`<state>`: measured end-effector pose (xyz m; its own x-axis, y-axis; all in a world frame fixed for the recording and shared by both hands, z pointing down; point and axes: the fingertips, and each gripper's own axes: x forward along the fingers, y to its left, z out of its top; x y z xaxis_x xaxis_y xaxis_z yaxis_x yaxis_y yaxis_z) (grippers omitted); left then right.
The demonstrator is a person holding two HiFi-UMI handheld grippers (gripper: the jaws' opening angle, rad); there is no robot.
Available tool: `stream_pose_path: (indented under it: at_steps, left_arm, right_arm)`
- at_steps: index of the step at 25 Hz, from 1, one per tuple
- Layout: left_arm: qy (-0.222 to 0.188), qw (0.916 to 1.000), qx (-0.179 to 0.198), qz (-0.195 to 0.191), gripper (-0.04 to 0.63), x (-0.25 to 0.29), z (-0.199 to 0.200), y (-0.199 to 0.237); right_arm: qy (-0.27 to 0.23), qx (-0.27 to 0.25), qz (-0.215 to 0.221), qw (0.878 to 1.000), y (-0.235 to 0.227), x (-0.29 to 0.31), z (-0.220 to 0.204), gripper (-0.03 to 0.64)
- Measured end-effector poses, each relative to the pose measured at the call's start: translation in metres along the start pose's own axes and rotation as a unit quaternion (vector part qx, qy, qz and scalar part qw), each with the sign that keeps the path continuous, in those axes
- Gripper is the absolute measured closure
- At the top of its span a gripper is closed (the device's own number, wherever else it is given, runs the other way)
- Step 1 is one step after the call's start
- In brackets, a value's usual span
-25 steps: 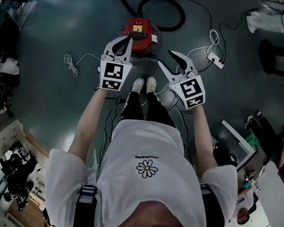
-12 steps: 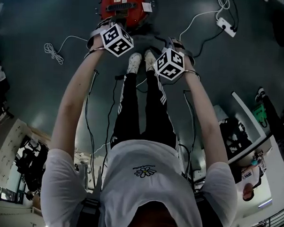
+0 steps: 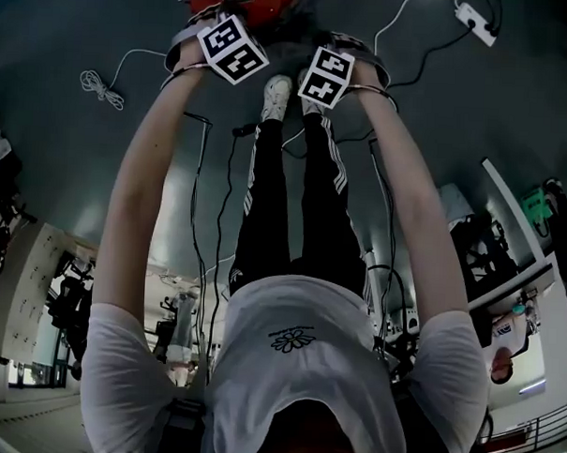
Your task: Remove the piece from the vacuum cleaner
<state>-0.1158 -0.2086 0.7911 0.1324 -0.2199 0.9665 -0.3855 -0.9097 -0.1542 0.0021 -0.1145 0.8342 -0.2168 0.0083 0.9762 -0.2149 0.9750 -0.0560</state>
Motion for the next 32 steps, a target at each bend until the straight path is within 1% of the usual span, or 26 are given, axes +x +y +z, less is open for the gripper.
stream_pose_path:
  at_steps: [4,5,6,8,11,14,16,18,20,23,26,32]
  left_arm:
    - [0.005,0.9997,0.021,-0.005,0.591,-0.003,0.001,-0.003]
    - [0.006,0.9996,0.026,-0.009,0.591,-0.002,0.002,-0.004]
    - [0.007,0.9995,0.029,-0.013,0.591,-0.001,0.002,-0.004]
    - [0.008,0.9993,0.032,-0.020,0.591,0.001,0.002,-0.004]
    - [0.005,0.9992,0.030,-0.026,0.591,0.001,0.000,-0.005]
    - [-0.005,0.9992,0.029,-0.029,0.591,0.001,0.001,-0.005]
    - [-0.016,0.9994,0.025,-0.020,0.591,0.000,0.001,-0.001]
    - [-0.021,0.9996,0.015,-0.014,0.591,-0.001,0.002,-0.001]
    - [-0.020,0.9996,0.010,-0.018,0.591,0.000,0.003,-0.003]
    - [-0.019,0.9994,0.011,-0.025,0.591,0.002,0.002,-0.004]
    - [-0.022,0.9995,0.007,-0.024,0.591,0.001,0.003,-0.003]
    - [-0.025,0.9993,0.001,-0.027,0.591,-0.002,0.000,-0.003]
  right_arm:
    - [0.032,-0.001,0.008,0.999,0.005,0.011,-0.012,0.443]
    - [0.042,-0.002,0.006,0.999,0.006,0.013,-0.016,0.482]
    - [0.049,-0.005,0.001,0.999,0.006,0.015,-0.019,0.592]
    - [0.052,-0.014,0.001,0.999,0.015,0.018,-0.020,0.594]
    - [0.039,-0.035,0.016,0.999,0.043,0.022,-0.015,0.594]
    - [0.029,-0.033,0.016,0.999,0.060,0.025,-0.009,0.594]
    - [0.026,-0.022,0.024,0.999,0.064,0.025,-0.004,0.595]
    - [0.024,-0.029,0.031,0.999,0.067,0.024,-0.003,0.595]
    - [0.022,-0.041,0.033,0.998,0.072,0.023,-0.005,0.595]
    - [0.020,-0.046,0.031,0.998,0.076,0.023,-0.004,0.595]
    - [0.020,-0.065,0.033,0.997,0.080,0.020,-0.004,0.595]
    - [0.023,-0.072,0.035,0.997,0.084,0.019,-0.001,0.595]
